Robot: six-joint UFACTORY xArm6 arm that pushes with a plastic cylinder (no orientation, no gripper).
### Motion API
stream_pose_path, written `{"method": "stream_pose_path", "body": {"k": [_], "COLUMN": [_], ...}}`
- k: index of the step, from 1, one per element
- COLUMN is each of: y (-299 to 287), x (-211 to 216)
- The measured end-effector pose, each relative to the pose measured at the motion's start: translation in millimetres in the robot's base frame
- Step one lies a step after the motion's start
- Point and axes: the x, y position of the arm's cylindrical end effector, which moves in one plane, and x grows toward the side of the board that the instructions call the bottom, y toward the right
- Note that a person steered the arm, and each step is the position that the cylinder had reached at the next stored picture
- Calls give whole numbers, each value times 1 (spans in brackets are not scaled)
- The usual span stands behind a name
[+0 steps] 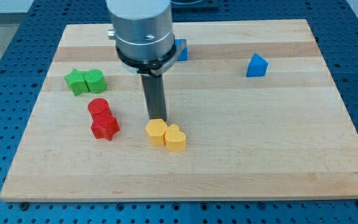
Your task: Drag yellow blocks towards right side of the board
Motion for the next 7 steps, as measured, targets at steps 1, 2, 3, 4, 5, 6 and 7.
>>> {"method": "stream_pose_path", "body": {"k": [1, 2, 3, 4, 5, 6, 7], "y": [8, -11, -37, -53, -53, -53, -53], "x": [0, -2, -18, -13, 4, 14, 30]}}
